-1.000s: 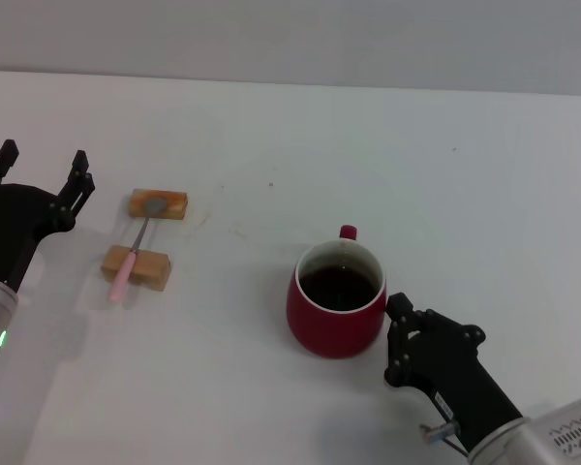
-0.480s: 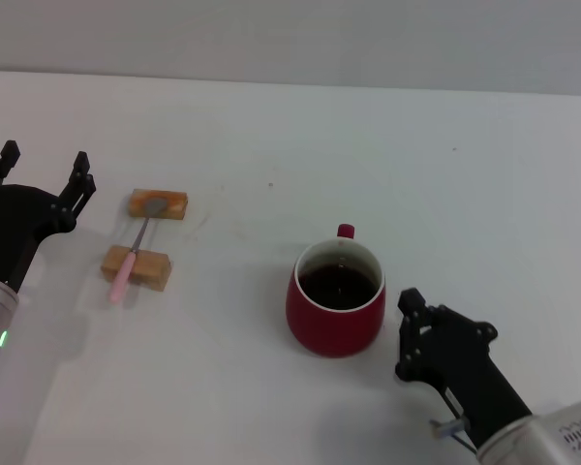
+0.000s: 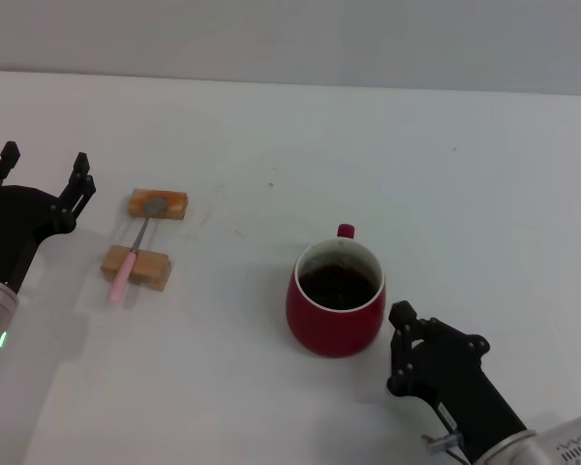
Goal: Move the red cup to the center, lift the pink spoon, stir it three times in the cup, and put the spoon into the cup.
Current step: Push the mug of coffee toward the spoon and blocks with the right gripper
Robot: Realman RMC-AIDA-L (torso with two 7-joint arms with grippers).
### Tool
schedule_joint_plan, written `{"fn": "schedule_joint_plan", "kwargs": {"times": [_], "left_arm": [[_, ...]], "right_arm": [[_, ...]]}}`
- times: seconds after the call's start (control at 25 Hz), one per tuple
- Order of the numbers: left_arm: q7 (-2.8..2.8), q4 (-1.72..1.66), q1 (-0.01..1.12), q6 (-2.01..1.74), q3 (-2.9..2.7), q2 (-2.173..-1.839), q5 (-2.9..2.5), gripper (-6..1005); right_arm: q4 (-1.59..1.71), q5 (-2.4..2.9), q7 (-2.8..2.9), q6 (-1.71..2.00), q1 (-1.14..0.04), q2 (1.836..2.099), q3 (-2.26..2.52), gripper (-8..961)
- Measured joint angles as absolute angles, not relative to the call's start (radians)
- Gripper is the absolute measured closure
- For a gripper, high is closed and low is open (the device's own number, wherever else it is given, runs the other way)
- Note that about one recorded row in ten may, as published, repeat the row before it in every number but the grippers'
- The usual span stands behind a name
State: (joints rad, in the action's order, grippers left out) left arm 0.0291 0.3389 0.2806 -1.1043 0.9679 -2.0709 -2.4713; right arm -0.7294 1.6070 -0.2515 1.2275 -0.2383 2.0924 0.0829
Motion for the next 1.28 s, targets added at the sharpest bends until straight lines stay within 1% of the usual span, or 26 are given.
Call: {"fn": "schedule_joint_plan", "kwargs": {"times": [0.8,0.92,1.2,1.28], "left_arm": [[0.029,0.339,0.275,-1.104,0.968,-2.071,-2.471,165],[0.029,0.34,0.273,-1.104,0.968,-2.071,-2.471,165],[0.029,0.347,0.262,-1.11,0.965,-2.071,-2.474,166],[0.029,0.348,0.257,-1.111,0.959,-2.071,-2.474,166]], "right_arm": [[-0.706,1.609,-0.25,1.183,-0.336,2.092,0.059,954],[-0.701,1.609,-0.252,1.206,-0.328,2.092,0.048,954],[-0.643,1.603,-0.256,1.337,-0.242,2.089,-0.012,954],[-0.638,1.602,-0.257,1.346,-0.234,2.088,-0.018,954]]}}
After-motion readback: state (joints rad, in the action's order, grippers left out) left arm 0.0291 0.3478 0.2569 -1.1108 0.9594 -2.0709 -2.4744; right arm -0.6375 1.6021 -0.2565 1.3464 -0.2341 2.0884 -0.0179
